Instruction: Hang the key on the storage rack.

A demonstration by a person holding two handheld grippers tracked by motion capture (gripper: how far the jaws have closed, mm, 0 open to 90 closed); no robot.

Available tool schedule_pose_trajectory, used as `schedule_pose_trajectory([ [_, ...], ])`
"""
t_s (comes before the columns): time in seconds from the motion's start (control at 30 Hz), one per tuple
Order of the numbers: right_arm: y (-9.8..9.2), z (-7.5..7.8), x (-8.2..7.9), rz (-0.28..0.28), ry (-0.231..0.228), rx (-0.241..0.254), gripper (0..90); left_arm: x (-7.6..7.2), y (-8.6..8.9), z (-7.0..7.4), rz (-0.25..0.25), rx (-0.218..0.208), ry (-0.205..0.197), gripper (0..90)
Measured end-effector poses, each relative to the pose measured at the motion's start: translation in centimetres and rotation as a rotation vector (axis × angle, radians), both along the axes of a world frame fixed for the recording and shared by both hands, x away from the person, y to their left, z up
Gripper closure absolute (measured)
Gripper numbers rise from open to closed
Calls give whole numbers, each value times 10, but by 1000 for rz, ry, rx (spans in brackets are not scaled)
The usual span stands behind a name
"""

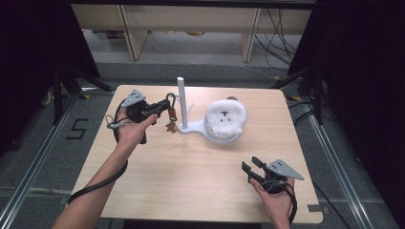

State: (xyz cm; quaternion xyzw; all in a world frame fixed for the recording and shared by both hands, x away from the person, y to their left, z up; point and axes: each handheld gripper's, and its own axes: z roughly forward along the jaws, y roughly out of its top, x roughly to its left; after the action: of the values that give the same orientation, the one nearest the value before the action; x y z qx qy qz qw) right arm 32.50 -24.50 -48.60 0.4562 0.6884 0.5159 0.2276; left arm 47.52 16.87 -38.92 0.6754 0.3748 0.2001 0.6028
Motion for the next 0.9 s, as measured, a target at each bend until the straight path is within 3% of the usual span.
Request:
schedule_pose_trajectory([
  [0.33,0,-2,2,10,-16,-2,511,8,3,-4,16,-8,21,840],
  [0.6,2,-2,0,-8,8,25,510,12,3,-8,28,-16,41,840],
  [0.83,1,-2,0,1,5,19,509,15,0,-10,32,-22,55,840],
  [0.87,-1,-2,1,-3,-9,-5,509,15,-1,-11,31,-18,57,840],
  [0.9,0,-2,1,1,-1,10,509,16,-1,-12,32,-20,56,840],
])
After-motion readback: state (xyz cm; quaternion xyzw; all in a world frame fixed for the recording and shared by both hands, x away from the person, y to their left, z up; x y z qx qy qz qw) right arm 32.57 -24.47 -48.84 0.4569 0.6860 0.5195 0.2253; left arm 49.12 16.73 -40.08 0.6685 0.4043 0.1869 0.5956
